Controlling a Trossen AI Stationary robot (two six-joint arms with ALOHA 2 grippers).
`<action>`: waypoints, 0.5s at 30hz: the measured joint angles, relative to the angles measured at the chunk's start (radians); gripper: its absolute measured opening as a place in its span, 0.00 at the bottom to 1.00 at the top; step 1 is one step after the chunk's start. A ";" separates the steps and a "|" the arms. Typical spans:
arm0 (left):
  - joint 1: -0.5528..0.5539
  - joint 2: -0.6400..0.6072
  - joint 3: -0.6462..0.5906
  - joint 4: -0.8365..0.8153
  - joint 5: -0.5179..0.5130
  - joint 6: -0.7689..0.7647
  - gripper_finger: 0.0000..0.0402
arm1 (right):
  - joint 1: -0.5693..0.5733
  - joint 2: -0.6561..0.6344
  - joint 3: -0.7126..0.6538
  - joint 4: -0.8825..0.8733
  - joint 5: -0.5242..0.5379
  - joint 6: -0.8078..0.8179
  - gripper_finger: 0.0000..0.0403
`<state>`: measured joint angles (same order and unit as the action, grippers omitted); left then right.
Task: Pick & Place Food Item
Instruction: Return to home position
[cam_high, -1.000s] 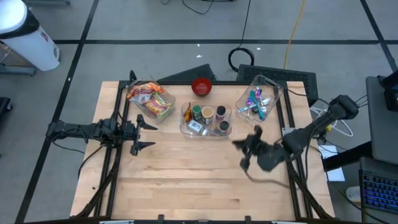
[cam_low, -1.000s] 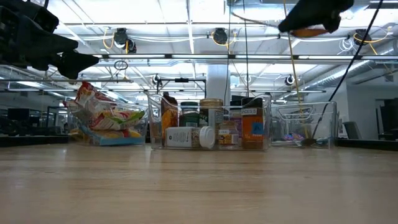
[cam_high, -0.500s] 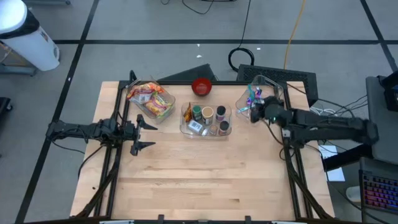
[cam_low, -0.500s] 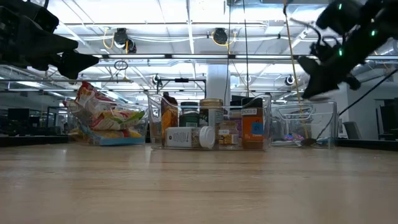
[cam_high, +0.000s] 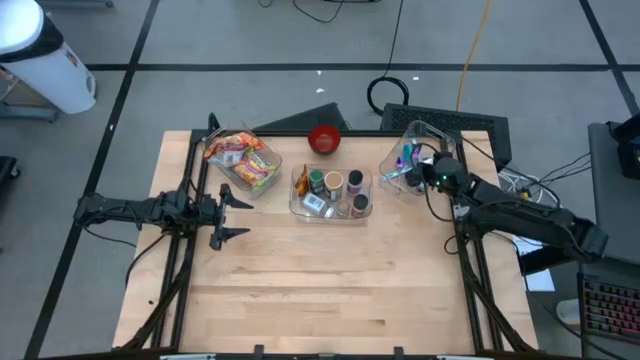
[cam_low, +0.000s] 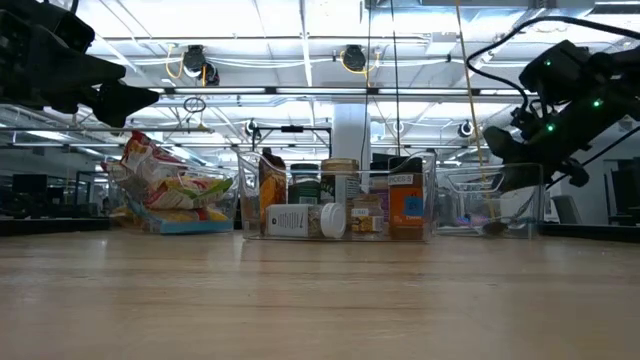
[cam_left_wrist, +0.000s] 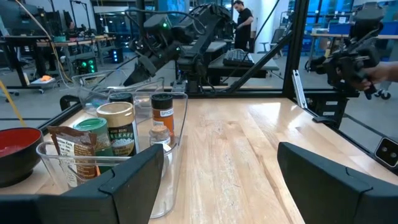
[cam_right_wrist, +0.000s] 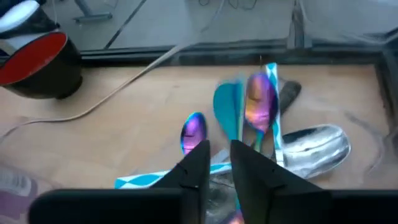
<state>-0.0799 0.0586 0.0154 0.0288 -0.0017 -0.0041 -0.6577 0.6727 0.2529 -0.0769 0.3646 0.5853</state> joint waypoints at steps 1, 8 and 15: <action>0.000 0.000 0.000 0.000 0.000 0.000 0.81 | -0.004 -0.001 -0.007 0.009 0.000 -0.006 0.15; 0.000 0.000 0.000 0.000 0.000 0.000 0.81 | 0.005 -0.030 -0.017 0.021 -0.060 -0.126 0.30; 0.000 0.000 0.000 0.000 0.000 0.000 0.81 | 0.049 -0.150 -0.018 0.068 -0.186 -0.241 0.34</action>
<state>-0.0800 0.0586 0.0154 0.0288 -0.0017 -0.0044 -0.6085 0.5226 0.2344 -0.0090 0.1789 0.3444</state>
